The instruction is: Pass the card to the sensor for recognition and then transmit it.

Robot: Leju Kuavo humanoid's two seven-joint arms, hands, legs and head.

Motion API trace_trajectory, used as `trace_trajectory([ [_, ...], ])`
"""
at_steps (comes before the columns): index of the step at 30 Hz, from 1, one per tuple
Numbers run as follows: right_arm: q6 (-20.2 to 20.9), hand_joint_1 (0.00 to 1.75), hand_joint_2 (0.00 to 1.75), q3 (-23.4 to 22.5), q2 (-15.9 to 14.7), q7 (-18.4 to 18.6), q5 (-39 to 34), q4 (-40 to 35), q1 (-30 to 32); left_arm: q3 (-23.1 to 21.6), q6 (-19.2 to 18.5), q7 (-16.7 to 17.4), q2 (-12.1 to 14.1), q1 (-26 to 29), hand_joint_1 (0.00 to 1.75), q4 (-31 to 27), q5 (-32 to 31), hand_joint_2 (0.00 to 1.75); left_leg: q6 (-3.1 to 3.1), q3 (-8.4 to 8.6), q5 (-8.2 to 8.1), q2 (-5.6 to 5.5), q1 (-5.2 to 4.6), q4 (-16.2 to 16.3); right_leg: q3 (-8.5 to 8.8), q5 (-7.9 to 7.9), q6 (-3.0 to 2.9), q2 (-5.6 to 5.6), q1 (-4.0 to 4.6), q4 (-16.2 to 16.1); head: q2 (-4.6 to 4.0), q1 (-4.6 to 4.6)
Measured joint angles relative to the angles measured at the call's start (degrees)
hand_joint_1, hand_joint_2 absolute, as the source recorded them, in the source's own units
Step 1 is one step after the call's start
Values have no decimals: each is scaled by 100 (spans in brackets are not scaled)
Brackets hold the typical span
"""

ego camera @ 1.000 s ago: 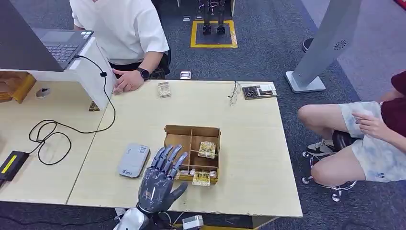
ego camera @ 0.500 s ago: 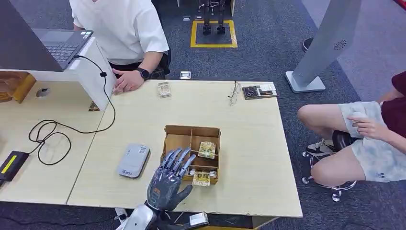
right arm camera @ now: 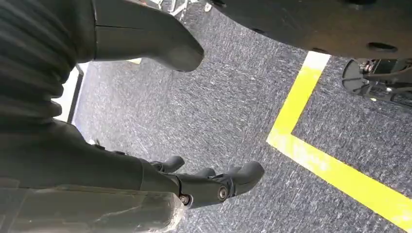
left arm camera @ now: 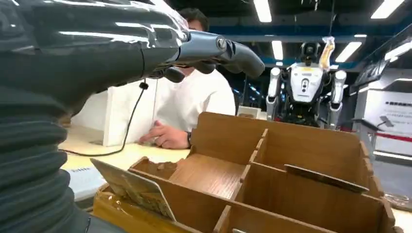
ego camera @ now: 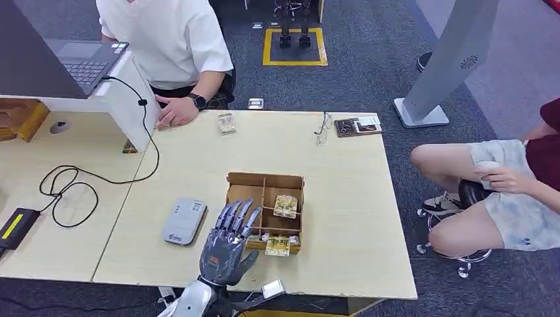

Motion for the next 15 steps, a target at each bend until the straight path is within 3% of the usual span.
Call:
trace_trajectory([
  [7,-7,0,175,-13,7,9,-15,-2,1,57,-135,484,-79,9,0,0,-349,175,0,-1,0,0,0,0,0,0,0,-1,0,0,0,2],
  [15,-4,0,175,-48,9,15,-13,-2,1,155,-249,662,-109,24,0,2,-690,175,0,-1,0,0,0,0,0,0,0,0,0,0,0,0],
])
